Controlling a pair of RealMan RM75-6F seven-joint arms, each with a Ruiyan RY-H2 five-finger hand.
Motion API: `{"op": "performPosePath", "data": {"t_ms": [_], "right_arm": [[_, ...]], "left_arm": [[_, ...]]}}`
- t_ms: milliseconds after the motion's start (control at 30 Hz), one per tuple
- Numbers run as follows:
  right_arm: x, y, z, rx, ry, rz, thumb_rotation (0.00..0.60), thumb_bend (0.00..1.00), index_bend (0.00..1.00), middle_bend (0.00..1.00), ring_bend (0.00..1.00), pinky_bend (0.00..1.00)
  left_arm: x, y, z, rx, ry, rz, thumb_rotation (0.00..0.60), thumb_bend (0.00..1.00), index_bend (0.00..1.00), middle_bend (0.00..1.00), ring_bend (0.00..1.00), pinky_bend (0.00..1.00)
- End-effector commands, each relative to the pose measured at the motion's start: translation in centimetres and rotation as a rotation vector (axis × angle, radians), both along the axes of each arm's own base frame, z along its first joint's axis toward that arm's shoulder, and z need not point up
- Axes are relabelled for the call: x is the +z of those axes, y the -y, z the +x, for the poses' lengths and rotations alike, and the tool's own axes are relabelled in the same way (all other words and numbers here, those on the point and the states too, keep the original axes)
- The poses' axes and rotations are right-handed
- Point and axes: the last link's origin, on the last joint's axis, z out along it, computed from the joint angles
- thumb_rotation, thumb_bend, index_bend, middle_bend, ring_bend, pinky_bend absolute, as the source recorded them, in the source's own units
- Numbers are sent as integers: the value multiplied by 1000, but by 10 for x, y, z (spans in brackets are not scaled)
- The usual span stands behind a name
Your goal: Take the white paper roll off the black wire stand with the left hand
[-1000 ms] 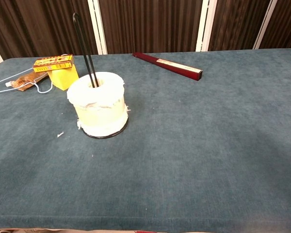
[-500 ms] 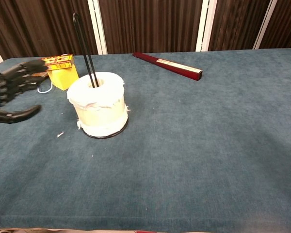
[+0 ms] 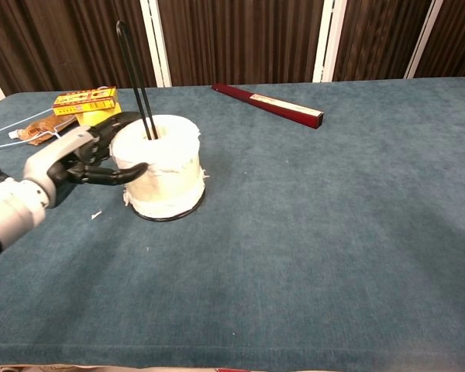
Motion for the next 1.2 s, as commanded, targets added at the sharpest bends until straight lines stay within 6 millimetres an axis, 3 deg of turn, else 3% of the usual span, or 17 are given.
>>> {"op": "performPosePath", "data": {"t_ms": [33,167,233,267,333,400,500,633,767,900,933,967,1033,1200], "right_arm": [[2,0,-1,-4,4,-4,600,64,0,0,0,0],[5,0,-1,0,12,-7,600,65,0,0,0,0],[6,-1,-2,0,15,-9,600,65,0,0,0,0],[6,-1,-2,0,16,-9,600,64,0,0,0,0],[6,-1,-2,1,16,-7,600,65,0,0,0,0],[6,-2,-2,3,17,-5,600,65,0,0,0,0],[7,-2,-2,6,19,-5,600,64,0,0,0,0],[7,-4,-1,11,20,-4,600,64,0,0,0,0],[8,-5,-1,15,23,-6,600,65,0,0,0,0],[9,-5,-2,15,24,-10,600,65,0,0,0,0],[10,-5,-2,15,25,-12,600,64,0,0,0,0],[8,-5,-2,18,21,-6,600,65,0,0,0,0],[6,-5,-1,20,15,0,600,65,0,0,0,0],[4,-7,1,27,10,4,600,64,0,0,0,0]], "left_arm": [[-8,-5,10,13,-7,-5,600,337,0,0,0,10],[-16,-8,14,36,-47,-20,600,334,0,0,58,119],[-17,-9,15,42,-69,-15,600,344,43,66,211,242],[-16,-9,17,54,-59,-9,600,351,95,130,272,294],[-14,-10,20,72,-32,11,600,406,335,385,454,463],[-8,-11,23,76,-8,61,600,495,494,534,578,591],[6,-12,33,68,66,148,600,625,637,660,680,700],[32,-9,53,-7,137,279,600,743,756,723,711,717],[72,-4,82,-75,220,364,600,765,756,715,709,721],[96,0,93,-107,240,408,600,767,752,711,710,725],[110,2,99,-128,243,440,600,770,751,710,710,725],[154,7,112,-193,265,582,600,772,751,709,710,725],[186,16,112,-198,253,616,600,775,750,708,710,727],[224,22,88,-147,225,659,600,775,749,707,710,730]]}}
